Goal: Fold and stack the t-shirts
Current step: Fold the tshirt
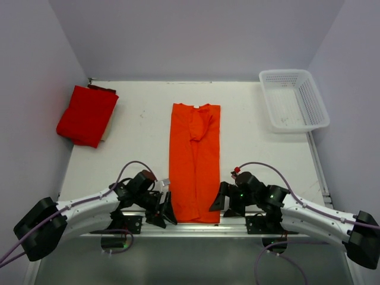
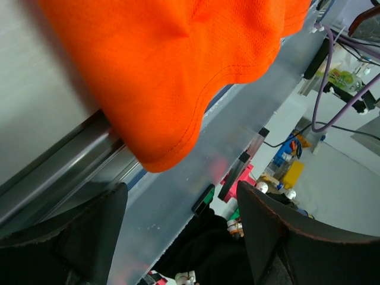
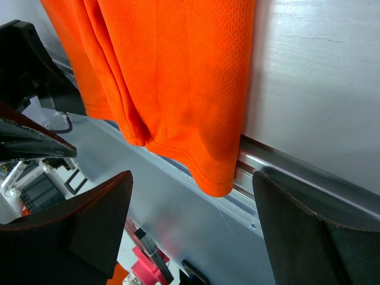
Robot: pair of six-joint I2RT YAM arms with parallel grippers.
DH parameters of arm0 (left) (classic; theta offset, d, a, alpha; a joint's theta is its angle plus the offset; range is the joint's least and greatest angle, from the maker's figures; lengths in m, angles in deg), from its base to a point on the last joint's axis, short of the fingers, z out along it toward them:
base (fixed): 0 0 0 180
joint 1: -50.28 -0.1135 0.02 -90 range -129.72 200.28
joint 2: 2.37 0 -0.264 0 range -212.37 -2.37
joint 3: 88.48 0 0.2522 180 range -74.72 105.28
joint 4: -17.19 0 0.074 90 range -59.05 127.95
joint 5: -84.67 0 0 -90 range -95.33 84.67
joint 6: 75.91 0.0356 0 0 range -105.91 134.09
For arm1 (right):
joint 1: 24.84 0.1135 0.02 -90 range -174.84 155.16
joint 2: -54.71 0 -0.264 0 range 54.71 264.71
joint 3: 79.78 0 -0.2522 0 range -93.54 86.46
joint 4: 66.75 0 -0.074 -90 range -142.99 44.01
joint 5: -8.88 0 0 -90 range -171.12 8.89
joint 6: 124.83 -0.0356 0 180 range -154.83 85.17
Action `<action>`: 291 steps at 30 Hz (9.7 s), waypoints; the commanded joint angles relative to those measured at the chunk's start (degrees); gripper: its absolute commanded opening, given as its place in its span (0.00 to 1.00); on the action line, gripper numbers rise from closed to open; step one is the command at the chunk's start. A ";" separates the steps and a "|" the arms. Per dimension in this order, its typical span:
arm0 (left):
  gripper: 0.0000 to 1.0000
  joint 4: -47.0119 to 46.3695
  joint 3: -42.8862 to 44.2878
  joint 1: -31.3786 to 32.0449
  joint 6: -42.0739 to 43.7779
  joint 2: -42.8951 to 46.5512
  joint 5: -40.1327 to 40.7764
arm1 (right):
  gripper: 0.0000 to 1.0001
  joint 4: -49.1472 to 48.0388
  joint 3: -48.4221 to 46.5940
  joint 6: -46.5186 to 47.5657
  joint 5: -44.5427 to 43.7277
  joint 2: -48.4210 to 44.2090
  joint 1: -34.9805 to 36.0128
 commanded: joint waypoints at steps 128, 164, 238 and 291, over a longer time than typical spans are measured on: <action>0.00 -25.12 19.92 -1.85 20.36 -18.65 52.58 | 0.00 -2.02 -33.81 31.87 -37.95 38.54 -3.79; 1.00 -19.23 55.36 -21.46 29.14 -37.86 54.34 | 0.99 -4.56 -61.86 38.29 -49.64 56.41 -20.76; 0.15 -54.47 12.37 -33.06 12.89 -55.05 -4.90 | 0.00 -29.27 -14.66 20.01 -11.41 40.40 -26.20; 0.00 -30.74 26.34 -30.59 17.72 -15.23 24.81 | 0.00 -17.75 -46.29 47.43 -19.32 43.46 -22.07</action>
